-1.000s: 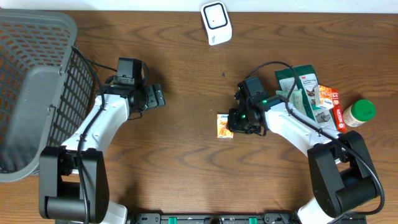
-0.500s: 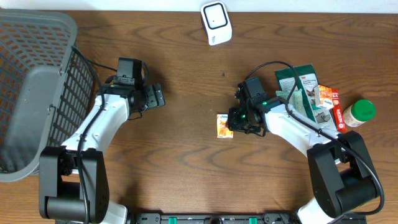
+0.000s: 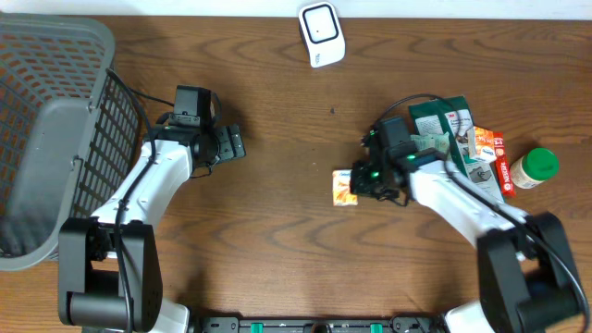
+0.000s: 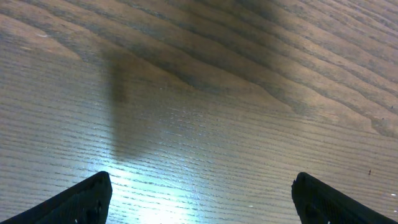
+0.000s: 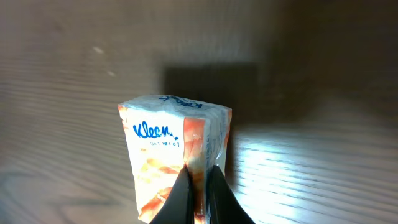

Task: Scan the item barcode
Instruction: 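Lift the tissue pack and hold it against the white scanner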

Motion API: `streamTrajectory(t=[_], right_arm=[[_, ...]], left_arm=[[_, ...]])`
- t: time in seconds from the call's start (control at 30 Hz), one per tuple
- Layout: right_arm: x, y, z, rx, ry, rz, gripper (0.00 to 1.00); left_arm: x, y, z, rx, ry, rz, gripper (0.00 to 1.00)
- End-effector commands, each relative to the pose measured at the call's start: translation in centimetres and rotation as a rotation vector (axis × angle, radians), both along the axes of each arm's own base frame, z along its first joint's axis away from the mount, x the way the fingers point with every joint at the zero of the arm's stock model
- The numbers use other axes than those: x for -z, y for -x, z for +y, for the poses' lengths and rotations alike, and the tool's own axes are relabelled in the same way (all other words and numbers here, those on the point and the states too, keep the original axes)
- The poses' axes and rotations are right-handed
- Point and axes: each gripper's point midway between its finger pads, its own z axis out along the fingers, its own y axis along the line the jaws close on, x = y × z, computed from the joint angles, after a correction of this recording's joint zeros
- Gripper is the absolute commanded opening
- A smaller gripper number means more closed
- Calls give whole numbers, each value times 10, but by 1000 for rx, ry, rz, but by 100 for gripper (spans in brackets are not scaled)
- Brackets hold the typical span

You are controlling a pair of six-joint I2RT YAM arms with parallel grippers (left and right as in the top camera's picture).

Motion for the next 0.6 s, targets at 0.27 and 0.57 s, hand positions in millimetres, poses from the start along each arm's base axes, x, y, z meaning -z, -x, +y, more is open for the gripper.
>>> streamTrajectory(t=[0.27,0.57], right_arm=[[-165,-15,-60,-29,296,-246,1],[-280,-33,-92,24,485,-333,1]], left_arm=[[3,2,3,-1,-12,7,94],[3,2,3,-1,-12,7,93]])
